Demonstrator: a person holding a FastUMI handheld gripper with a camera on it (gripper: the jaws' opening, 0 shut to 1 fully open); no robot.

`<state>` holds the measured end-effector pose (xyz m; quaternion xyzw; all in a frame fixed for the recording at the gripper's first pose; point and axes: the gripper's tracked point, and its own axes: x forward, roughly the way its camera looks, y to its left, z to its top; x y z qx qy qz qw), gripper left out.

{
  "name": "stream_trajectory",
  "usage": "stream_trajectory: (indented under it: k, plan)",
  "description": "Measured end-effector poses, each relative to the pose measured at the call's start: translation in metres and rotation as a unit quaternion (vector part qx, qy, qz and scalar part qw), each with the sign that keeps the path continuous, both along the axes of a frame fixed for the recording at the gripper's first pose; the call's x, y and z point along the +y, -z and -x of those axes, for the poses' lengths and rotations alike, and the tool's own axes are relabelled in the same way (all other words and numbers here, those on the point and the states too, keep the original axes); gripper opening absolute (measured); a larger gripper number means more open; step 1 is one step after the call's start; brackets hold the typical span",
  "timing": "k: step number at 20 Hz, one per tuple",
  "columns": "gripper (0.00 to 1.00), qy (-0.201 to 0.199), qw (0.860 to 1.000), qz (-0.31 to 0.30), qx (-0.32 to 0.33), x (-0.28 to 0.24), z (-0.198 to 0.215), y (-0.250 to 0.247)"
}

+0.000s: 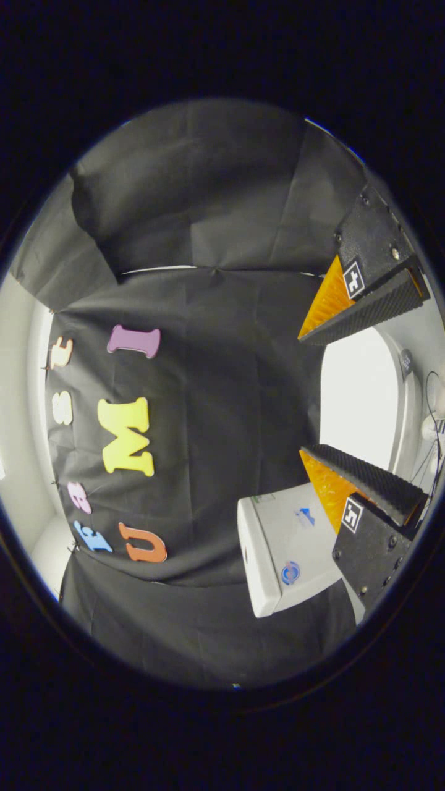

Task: Open the toilet lid.

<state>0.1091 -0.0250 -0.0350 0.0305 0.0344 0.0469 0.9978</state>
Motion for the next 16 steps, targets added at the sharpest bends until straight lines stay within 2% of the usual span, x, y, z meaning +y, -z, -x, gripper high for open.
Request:
stream_trajectory:
  k: [2,4,7,11,16]
  plan:
    - [1.00,-0.010,0.999,-0.025,0.034,-0.010,-0.011,0.033]
    - [1.00,-0.005,0.996,-0.056,0.066,-0.026,-0.022,0.068]
    - [0.98,0.003,0.986,-0.117,0.121,-0.040,-0.032,0.122]
    - [1.00,0.026,0.961,-0.183,0.203,-0.064,-0.038,0.193]
    - [0.98,0.033,0.921,-0.283,0.264,-0.077,-0.039,0.244]
